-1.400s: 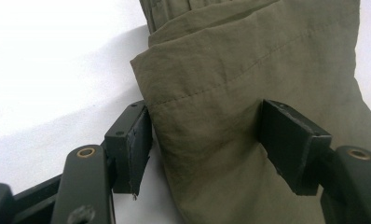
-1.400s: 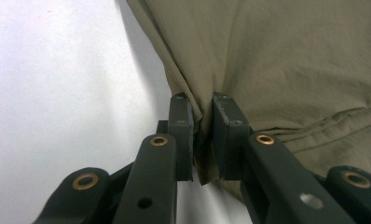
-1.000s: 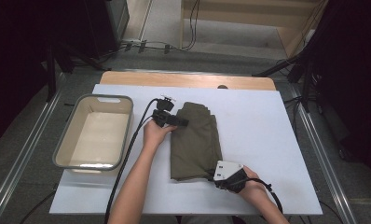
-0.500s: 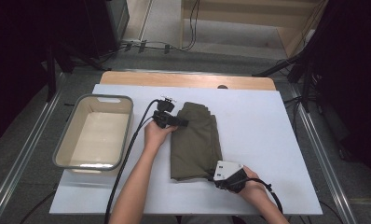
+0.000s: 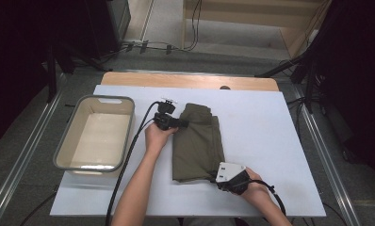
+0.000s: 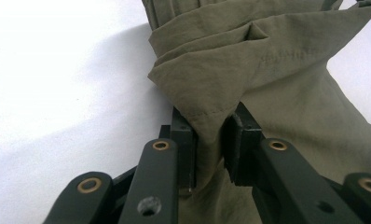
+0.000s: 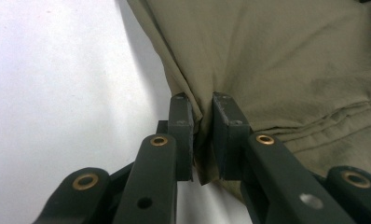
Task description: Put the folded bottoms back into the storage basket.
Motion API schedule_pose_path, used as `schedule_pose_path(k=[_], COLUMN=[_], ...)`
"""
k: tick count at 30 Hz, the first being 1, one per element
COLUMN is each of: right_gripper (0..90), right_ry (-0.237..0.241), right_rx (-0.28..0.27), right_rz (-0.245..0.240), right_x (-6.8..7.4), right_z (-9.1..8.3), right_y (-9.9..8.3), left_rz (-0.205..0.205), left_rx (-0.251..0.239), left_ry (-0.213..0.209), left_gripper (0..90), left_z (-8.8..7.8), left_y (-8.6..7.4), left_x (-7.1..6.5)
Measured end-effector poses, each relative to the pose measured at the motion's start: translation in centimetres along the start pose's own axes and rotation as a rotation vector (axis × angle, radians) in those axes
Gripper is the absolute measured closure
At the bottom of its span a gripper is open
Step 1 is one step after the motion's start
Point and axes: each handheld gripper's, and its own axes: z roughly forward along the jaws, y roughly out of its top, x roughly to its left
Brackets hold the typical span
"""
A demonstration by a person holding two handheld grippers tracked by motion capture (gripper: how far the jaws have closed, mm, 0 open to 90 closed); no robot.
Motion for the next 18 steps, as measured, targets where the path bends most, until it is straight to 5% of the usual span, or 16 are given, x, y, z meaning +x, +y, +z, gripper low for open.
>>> schedule_pose_path(k=[18], right_gripper=[78.0], right_ry=[-0.009], right_rx=[0.002], right_rz=[0.017], right_x=[0.07], right_z=[0.0], right_y=[0.02], left_rz=[0.008], left_rx=[-0.008], left_ry=[-0.005], left_gripper=[77.1], left_z=[-0.11], left_y=[-0.11], left_x=[-0.01])
